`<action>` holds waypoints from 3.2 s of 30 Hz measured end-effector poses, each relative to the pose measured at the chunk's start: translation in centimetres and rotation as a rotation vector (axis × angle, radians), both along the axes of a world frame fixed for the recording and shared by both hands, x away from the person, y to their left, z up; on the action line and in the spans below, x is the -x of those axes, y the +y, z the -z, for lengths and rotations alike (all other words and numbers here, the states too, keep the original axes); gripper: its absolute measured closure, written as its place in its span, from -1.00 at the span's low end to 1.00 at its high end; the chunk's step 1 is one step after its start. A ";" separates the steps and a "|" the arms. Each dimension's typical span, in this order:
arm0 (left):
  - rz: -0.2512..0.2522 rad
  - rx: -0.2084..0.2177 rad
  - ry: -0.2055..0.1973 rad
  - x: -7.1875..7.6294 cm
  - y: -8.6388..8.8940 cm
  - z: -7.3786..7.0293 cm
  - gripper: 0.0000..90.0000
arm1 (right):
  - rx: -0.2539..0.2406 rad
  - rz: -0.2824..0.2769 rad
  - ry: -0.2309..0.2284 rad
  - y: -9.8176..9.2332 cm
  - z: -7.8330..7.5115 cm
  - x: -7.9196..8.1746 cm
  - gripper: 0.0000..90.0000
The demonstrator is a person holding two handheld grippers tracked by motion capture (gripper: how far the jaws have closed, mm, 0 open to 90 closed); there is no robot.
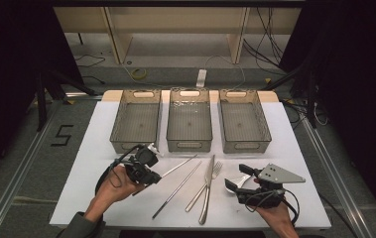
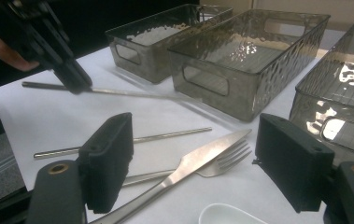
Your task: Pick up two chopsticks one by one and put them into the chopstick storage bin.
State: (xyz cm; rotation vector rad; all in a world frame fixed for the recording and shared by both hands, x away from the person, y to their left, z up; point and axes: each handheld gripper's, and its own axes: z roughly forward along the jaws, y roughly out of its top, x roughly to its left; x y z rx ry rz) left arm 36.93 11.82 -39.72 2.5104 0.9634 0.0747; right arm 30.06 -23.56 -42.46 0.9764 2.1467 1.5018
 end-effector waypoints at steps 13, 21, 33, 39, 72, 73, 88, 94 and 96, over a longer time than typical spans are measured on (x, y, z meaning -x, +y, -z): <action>-0.113 0.073 -0.126 -3.7 2.8 -5.0 0.88 | -0.003 0.002 0.005 0.0 0.0 0.0 -0.36; -0.234 0.087 -0.150 -7.7 4.8 -4.7 0.88 | -0.004 -0.001 0.007 0.0 0.1 0.0 -0.36; -0.378 0.076 -0.167 -12.1 8.2 -4.6 0.88 | -0.006 -0.002 0.011 -0.1 0.1 -0.1 -0.36; -0.427 0.081 -0.170 -13.3 9.2 -4.0 0.88 | -0.006 -0.003 0.011 0.0 0.1 0.0 -0.36; -0.529 0.081 -0.154 -16.7 9.9 -0.3 0.88 | -0.008 -0.006 0.015 0.0 0.1 -0.1 -0.35; -0.536 0.081 -0.157 -16.8 9.9 -0.3 0.88 | -0.009 -0.006 0.014 -0.1 0.1 -0.1 -0.35; -0.559 0.246 -0.192 -15.2 9.6 -2.8 -0.14 | -0.006 -0.005 0.016 -0.1 0.1 -0.1 -0.35; -0.510 0.313 -0.185 -12.3 8.8 -3.3 -0.43 | -0.004 -0.001 0.016 -0.1 0.1 -0.1 -0.36; -0.493 0.348 -0.174 -11.2 8.5 -3.1 -0.48 | -0.005 -0.002 0.016 -0.1 0.1 -0.1 -0.36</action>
